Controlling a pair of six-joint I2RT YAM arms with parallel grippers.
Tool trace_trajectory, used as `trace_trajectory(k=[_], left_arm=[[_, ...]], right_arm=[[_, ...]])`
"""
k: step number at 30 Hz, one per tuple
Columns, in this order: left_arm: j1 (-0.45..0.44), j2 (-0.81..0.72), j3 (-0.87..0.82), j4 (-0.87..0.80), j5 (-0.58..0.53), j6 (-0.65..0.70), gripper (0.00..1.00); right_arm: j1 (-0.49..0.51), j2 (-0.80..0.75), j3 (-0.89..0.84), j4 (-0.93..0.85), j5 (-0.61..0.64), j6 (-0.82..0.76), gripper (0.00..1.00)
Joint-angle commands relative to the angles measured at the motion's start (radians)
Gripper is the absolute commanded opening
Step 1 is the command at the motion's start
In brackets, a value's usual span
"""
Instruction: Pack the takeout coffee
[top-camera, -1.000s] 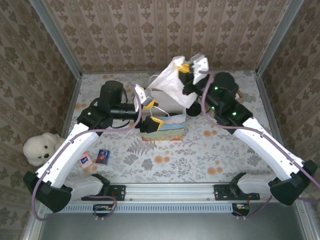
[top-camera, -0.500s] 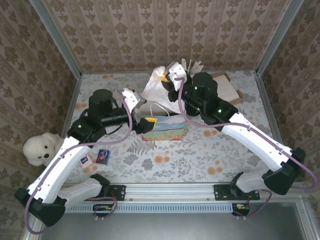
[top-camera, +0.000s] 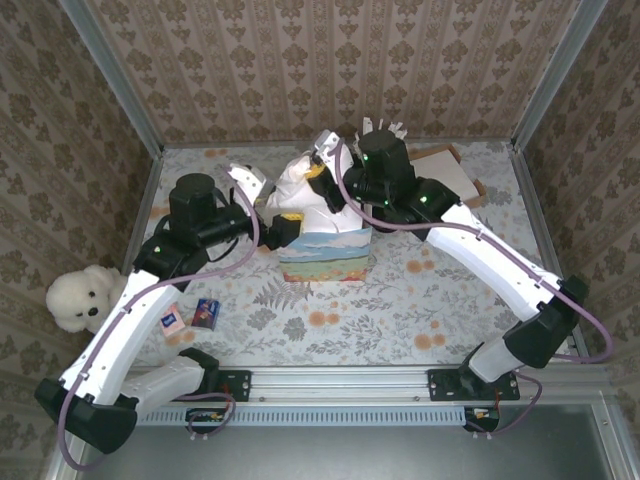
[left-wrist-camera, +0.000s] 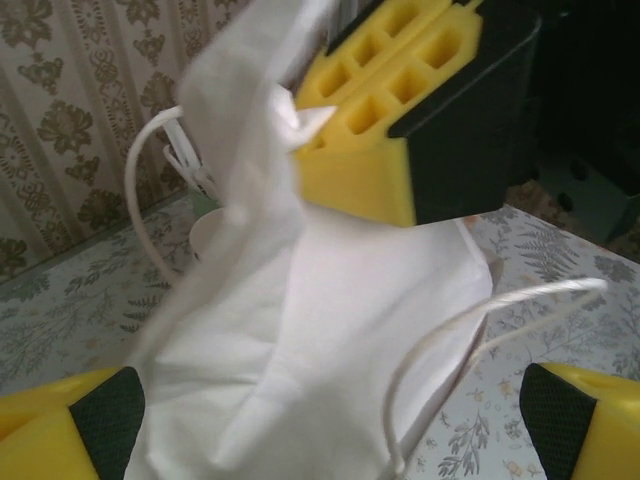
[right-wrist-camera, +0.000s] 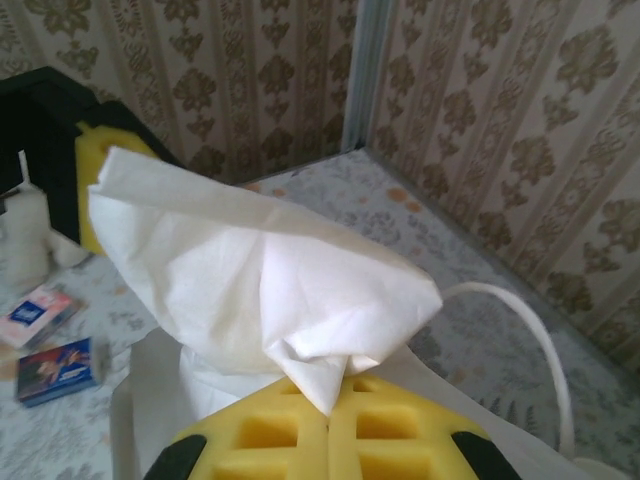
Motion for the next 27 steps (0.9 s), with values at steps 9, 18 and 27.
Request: trace_trajectory(k=[9, 18, 27], left_arm=[[0.068, -0.057, -0.028, 0.066, -0.21, -0.208, 1.0], [0.07, -0.087, -0.034, -0.099, -0.494, -0.469, 1.0], [0.07, -0.073, -0.036, -0.173, -0.56, -0.551, 1.0]], right_arm=[[-0.045, 0.11, 0.24, -0.335, -0.134, 0.058, 0.0], [-0.043, 0.172, 0.319, -0.385, 0.091, 0.17, 0.0], [-0.012, 0.12, 0.255, -0.312, 0.368, 0.181, 0.0]])
